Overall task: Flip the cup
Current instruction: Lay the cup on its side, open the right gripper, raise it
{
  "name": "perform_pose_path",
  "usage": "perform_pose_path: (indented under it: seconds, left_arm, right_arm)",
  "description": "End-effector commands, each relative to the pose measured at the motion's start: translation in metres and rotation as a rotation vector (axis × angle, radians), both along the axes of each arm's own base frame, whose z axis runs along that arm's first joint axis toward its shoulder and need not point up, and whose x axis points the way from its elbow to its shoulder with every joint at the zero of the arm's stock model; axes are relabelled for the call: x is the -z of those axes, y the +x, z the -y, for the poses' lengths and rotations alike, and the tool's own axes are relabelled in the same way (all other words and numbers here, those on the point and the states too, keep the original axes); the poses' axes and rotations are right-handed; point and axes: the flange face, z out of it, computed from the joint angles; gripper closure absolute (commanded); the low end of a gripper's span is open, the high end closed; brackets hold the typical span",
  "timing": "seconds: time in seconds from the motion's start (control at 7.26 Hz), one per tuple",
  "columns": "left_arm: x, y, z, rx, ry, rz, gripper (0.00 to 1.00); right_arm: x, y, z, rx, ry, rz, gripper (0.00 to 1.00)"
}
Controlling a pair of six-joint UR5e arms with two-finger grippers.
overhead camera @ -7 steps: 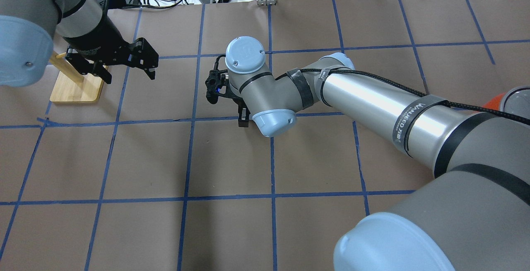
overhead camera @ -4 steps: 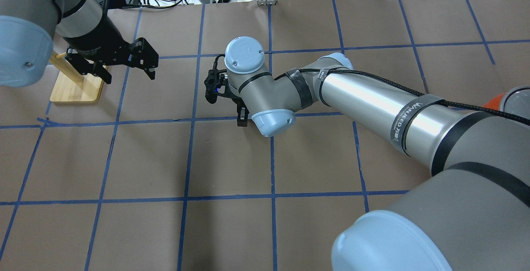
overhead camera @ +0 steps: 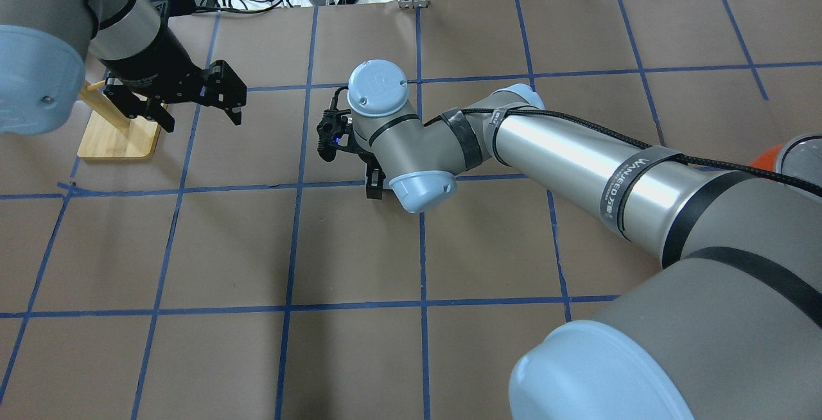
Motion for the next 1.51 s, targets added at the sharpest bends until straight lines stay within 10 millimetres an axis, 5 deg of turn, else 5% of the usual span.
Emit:
perform_pose_path:
  seconds: [0.0,0.28,0.55,0.83,1.1,1.38]
  left_arm:
    - [0.007,0.0,-0.002,0.012,0.012,-0.002,0.0]
    - [0.011,0.0,0.0,0.003,0.02,0.002,0.0]
    - [0.009,0.01,0.002,-0.011,0.019,0.002,0.0]
    - [0.023,0.009,0.028,-0.019,-0.066,-0.013,0.0]
    - [0.059,-0.016,0.049,0.01,-0.032,-0.163,0.0]
    - [0.098,-0.039,0.081,0.032,-0.071,-0.339,0.0]
  right_arm:
    - [-0.013,-0.001,0.003,0.006,-0.015,0.011,0.0]
    - [-0.072,-0.017,0.003,0.03,0.004,0.048,0.0]
    - [-0.142,-0.072,0.004,0.173,0.032,0.052,0.0]
    - [-0.213,-0.136,-0.001,0.394,0.023,0.081,0.0]
    - [-0.266,-0.191,-0.024,0.56,0.069,0.078,0.0]
    - [-0.299,-0.238,-0.032,0.743,0.054,0.097,0.0]
